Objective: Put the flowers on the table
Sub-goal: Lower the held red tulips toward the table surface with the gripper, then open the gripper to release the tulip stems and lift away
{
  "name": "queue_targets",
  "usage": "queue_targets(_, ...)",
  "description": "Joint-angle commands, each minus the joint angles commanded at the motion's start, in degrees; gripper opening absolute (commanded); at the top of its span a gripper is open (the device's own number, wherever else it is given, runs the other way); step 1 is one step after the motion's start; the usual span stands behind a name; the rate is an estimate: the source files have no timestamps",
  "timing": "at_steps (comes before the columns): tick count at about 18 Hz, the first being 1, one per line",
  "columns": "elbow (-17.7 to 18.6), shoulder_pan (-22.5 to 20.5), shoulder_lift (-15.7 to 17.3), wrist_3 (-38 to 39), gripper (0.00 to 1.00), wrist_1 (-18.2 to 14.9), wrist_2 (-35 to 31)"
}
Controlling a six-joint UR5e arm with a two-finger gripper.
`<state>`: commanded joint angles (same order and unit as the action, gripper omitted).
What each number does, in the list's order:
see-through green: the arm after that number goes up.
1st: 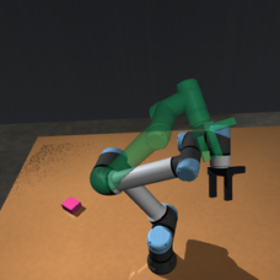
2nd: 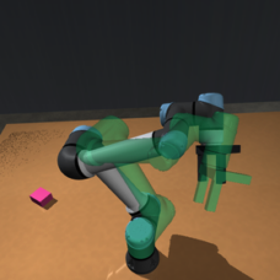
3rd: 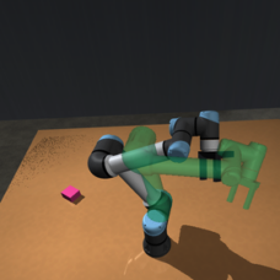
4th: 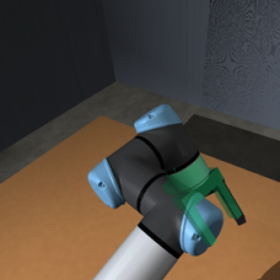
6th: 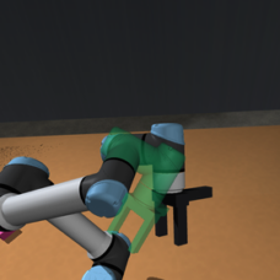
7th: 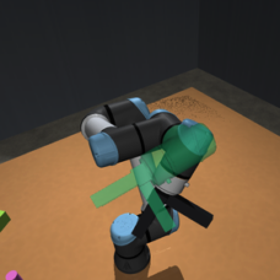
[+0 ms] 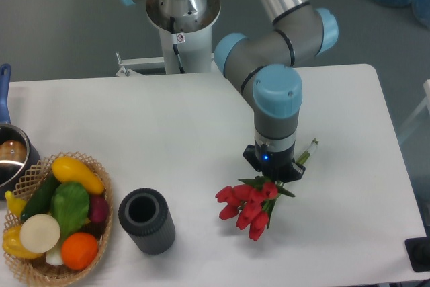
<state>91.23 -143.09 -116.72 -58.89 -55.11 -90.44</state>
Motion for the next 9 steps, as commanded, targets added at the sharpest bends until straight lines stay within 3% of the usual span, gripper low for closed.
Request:
queue_targets(2, -0.1, 0.1, -0.4, 0.0, 0.32, 0.0, -0.2)
queue_targets(4, -0.1, 0.2, -0.4, -0.1, 0.54, 0.0, 0.1)
queue_targets(7, -0.1, 0.3, -0.5, -0.4, 0.8, 0.1, 0.8)
queue_targets(8, -0.1, 0.3, -0.5, -0.4, 0.95, 0.2, 1.1)
queue_targets(9, -0.1, 0.3, -0.5, -0.4, 1.0, 0.3, 1.1)
